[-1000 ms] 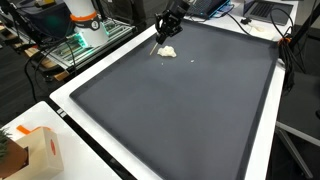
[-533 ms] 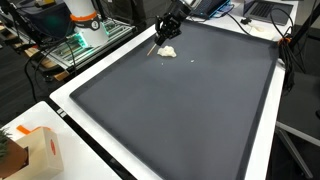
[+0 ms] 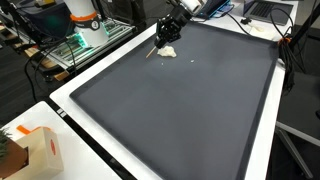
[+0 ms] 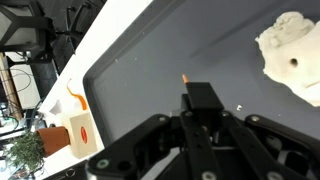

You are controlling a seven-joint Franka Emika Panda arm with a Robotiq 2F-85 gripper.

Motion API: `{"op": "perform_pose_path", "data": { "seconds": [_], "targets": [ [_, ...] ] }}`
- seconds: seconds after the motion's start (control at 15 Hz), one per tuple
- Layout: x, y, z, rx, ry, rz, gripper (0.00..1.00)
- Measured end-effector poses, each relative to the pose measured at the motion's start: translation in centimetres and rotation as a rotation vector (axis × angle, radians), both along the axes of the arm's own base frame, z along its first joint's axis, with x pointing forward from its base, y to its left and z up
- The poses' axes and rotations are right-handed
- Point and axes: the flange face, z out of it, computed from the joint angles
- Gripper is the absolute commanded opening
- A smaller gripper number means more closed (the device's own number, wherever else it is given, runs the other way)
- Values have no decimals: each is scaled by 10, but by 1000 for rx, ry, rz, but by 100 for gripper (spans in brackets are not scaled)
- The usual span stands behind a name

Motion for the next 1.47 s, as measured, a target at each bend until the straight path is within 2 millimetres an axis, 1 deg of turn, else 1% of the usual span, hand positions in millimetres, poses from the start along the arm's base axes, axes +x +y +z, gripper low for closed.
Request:
{"op": "perform_pose_path", "data": {
  "seconds": [0.27,0.73,1.47],
  "targets": [
    [3,-2,-9,-20,20,0,3],
    [10,-5,-20,-36,37,-4,3],
    [14,15,-31,-43,50,29,3]
  ]
}}
